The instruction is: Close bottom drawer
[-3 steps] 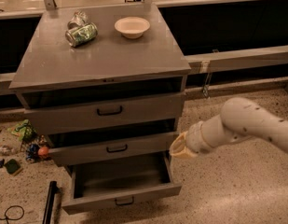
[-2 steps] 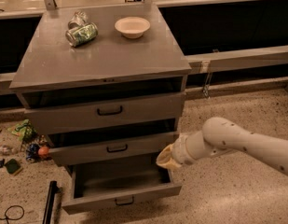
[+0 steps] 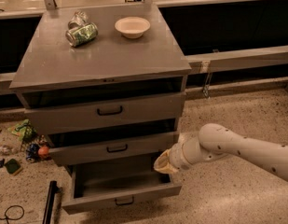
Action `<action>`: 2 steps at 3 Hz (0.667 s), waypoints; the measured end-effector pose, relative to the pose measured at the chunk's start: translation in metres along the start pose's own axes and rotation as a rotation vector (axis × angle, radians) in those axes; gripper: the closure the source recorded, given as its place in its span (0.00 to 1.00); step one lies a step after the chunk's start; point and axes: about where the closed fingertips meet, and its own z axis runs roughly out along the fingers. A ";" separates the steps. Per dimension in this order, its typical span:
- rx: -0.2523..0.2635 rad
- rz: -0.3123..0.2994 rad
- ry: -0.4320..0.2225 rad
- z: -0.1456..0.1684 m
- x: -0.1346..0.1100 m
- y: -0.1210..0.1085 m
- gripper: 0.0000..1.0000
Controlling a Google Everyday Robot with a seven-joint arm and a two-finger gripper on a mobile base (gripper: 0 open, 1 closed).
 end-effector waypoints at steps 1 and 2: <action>-0.026 0.018 -0.034 0.022 0.005 0.003 1.00; -0.065 0.009 -0.118 0.091 0.012 0.002 1.00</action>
Offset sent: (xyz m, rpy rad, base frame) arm 0.0083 0.1039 -0.1805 0.2582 0.0958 0.0735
